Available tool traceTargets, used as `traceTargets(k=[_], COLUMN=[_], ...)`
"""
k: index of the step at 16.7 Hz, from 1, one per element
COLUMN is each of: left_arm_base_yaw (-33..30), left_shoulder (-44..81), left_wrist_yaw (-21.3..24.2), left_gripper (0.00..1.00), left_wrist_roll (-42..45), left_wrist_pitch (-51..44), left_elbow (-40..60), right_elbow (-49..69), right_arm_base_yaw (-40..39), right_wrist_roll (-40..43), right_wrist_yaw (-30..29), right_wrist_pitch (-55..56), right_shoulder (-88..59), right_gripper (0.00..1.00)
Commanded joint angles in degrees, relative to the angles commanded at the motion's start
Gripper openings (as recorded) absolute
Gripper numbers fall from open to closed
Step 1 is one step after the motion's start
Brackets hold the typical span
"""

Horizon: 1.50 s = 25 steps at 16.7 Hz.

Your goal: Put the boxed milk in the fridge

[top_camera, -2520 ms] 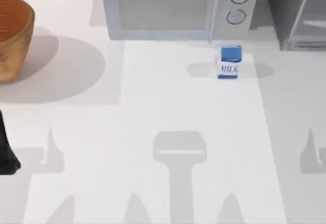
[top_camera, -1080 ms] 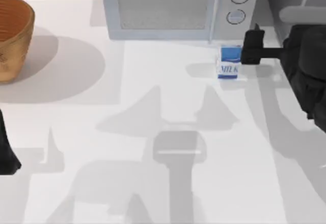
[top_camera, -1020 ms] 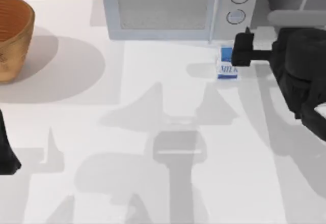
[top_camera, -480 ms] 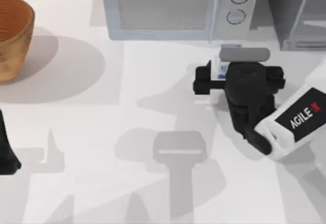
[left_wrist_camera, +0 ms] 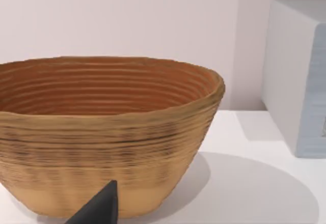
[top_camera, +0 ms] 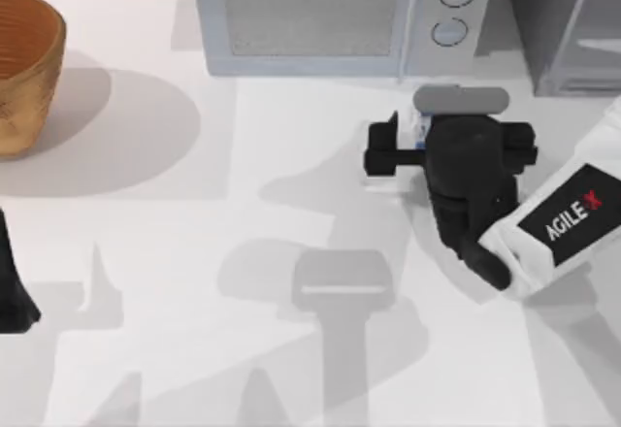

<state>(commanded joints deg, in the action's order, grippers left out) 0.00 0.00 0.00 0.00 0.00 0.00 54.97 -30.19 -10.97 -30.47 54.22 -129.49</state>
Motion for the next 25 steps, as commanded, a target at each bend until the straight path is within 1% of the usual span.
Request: traceTargets(k=[7, 12, 25], left_arm_base_yaw=[0.0, 0.0, 0.0], left_shoulder=[0.0, 0.0, 0.0], left_wrist_yaw=[0.0, 0.0, 0.0], left_gripper=[1.0, 1.0, 1.0], left_wrist_roll=[0.0, 0.0, 0.0], left_wrist_pitch=[0.0, 0.0, 0.0], left_elbow=[0.0, 0.0, 0.0], right_elbow=[9.42, 9.99, 9.99], right_arm_base_yaw=[2.73, 2.89, 2.89], right_wrist_roll=[1.11, 1.18, 1.18], right_wrist_yaw=[2.47, 2.63, 2.63], right_wrist_pitch=[-2.49, -2.65, -2.65], right_shoulder=[-6.39, -6.73, -6.73], right_gripper=[1.0, 1.0, 0.02])
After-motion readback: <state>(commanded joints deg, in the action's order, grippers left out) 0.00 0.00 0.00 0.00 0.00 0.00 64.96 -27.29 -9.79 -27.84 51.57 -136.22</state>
